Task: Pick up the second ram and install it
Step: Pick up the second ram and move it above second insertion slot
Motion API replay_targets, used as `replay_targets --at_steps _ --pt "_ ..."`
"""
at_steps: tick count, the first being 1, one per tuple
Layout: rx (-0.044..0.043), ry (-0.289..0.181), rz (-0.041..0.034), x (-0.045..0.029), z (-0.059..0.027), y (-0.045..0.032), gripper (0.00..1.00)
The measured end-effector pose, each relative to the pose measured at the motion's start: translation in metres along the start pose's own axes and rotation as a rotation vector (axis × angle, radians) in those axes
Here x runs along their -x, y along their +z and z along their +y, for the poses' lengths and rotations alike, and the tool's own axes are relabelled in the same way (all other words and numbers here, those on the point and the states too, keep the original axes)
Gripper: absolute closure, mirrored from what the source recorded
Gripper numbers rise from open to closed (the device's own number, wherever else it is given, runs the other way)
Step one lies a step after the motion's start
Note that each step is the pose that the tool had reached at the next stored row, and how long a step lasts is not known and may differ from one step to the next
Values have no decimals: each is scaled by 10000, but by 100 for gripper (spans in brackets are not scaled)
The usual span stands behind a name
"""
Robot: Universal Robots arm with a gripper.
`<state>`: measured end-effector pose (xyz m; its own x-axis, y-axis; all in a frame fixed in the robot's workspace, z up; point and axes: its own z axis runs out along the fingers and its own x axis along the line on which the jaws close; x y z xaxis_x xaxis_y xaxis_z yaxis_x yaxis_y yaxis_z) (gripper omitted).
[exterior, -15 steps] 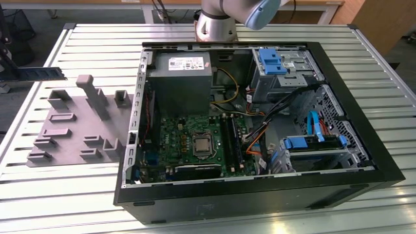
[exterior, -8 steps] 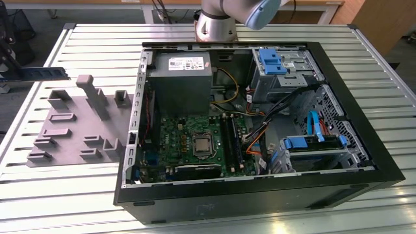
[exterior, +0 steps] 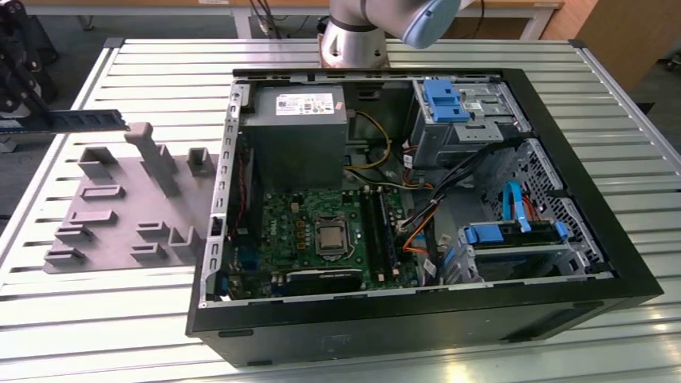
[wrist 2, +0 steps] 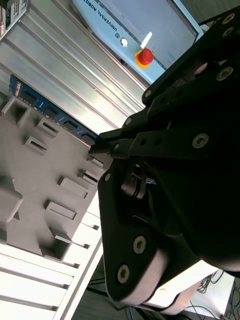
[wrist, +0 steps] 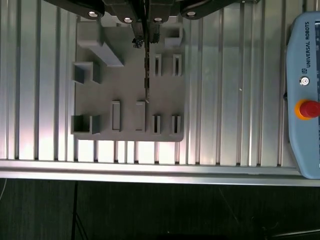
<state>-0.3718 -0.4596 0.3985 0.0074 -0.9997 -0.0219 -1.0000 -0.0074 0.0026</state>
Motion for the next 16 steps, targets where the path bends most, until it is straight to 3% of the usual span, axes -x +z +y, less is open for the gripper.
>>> replay_targets --at_steps 16 --pt "-1 1 -1 -1 -219 0 86"
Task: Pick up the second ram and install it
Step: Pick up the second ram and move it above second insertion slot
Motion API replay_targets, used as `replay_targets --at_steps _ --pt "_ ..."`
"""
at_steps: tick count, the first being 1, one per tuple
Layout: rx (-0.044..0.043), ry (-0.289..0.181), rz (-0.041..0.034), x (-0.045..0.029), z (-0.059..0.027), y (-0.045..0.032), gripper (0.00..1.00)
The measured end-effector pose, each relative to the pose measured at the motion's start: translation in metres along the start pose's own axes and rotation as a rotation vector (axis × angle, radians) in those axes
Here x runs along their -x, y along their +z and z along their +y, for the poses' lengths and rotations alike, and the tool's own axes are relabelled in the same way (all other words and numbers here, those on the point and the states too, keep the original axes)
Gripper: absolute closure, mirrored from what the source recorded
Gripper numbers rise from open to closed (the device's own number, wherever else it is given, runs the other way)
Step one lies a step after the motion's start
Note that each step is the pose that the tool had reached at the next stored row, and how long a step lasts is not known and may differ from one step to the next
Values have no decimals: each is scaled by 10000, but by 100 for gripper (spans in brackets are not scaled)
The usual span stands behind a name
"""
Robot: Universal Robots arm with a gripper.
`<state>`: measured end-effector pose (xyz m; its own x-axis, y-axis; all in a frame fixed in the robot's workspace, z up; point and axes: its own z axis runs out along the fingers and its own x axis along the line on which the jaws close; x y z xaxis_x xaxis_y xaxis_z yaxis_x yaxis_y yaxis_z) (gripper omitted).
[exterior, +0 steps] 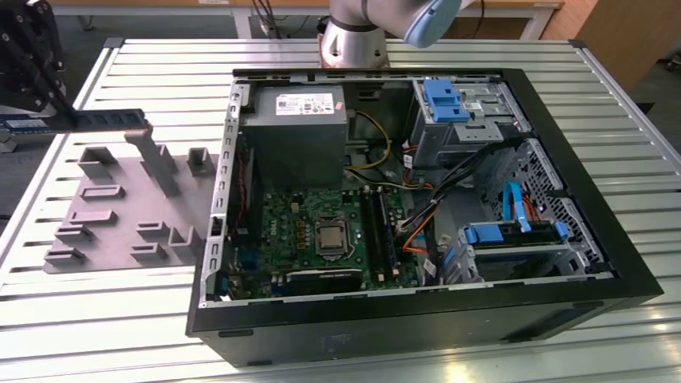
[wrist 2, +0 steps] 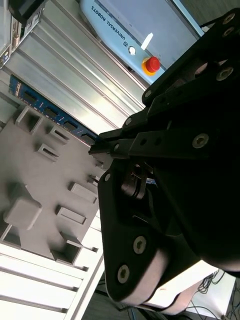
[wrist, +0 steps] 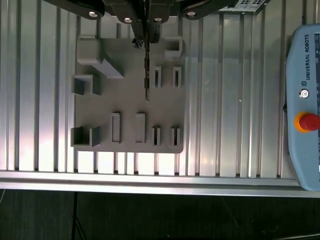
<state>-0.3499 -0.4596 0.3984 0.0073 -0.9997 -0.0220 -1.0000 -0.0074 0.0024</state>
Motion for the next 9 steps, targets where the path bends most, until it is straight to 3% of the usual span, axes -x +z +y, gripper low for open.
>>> replay_targets --at_steps 9 --pt "1 0 1 -1 -131 -1 86"
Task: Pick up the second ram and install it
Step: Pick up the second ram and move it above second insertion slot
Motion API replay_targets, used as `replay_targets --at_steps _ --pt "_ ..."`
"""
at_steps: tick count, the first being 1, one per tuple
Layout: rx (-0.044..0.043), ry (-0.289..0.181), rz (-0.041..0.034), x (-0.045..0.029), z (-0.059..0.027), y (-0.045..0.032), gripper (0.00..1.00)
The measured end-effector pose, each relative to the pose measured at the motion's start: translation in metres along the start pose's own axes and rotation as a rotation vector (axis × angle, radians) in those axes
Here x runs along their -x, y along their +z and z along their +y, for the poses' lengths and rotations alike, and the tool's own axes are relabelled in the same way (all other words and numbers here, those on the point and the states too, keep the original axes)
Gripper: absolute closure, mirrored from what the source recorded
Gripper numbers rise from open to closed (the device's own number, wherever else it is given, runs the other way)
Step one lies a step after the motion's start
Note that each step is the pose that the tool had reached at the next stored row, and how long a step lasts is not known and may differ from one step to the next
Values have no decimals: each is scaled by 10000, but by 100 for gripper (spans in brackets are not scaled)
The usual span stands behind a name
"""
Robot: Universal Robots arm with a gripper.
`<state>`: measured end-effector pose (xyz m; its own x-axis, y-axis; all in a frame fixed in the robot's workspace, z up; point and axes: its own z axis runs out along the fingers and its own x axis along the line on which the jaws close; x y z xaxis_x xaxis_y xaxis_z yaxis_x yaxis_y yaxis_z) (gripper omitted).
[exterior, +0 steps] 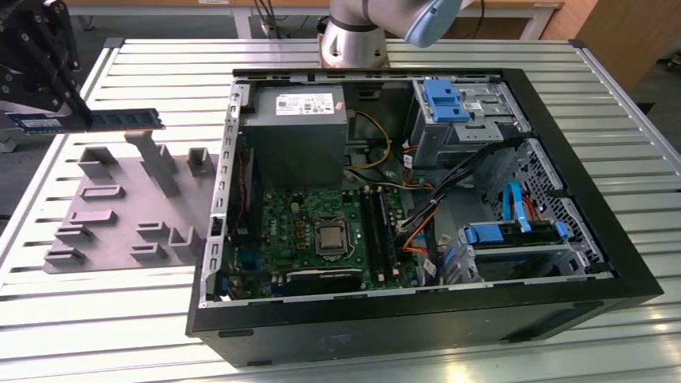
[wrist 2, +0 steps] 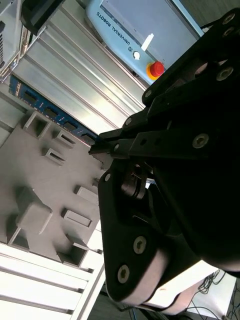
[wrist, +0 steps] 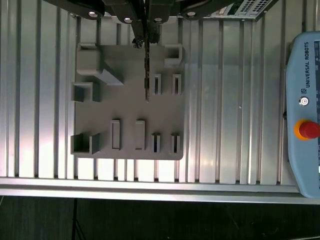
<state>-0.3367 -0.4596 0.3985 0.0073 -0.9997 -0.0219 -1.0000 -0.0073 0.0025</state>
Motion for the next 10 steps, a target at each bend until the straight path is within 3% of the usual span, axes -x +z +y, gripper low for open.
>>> replay_targets --at_steps 10 --pt "-1 -1 -1 -1 -152 0 86"
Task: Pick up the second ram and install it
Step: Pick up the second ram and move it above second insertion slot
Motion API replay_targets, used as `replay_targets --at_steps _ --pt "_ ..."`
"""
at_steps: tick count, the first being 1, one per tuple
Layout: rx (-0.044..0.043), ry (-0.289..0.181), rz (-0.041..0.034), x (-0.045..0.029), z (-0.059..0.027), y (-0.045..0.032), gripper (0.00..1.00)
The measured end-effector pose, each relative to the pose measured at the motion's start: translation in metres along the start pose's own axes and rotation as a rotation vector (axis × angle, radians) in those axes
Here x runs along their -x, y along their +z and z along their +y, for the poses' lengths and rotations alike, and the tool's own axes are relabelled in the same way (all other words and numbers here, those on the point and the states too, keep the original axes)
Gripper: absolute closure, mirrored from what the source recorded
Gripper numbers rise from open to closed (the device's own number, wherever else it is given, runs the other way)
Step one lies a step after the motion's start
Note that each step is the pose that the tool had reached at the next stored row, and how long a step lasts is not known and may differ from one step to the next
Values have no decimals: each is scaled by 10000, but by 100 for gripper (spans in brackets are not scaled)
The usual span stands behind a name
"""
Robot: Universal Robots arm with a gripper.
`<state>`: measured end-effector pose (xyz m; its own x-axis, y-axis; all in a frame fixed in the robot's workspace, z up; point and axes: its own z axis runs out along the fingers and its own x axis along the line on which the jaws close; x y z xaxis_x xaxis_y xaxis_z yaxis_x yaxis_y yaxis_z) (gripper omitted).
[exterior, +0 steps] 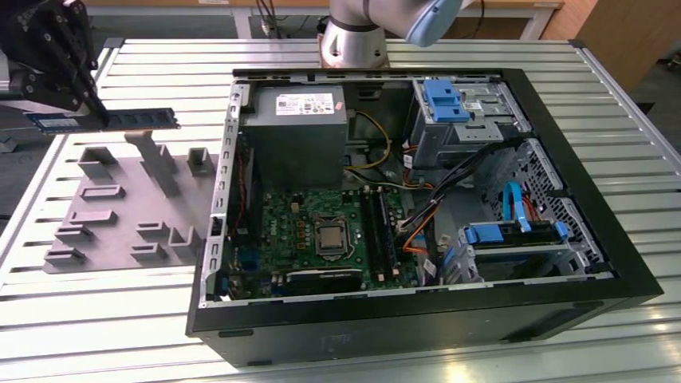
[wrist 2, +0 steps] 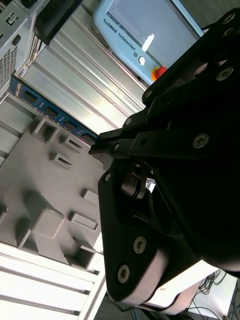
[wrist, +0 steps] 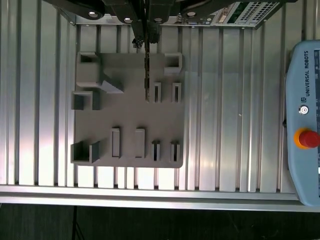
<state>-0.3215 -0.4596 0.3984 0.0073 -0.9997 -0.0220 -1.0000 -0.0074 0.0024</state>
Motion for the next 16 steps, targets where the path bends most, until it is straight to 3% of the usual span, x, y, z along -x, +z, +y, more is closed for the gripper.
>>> replay_targets --at_steps 16 --pt "0 0 0 -2 -312 -1 86"
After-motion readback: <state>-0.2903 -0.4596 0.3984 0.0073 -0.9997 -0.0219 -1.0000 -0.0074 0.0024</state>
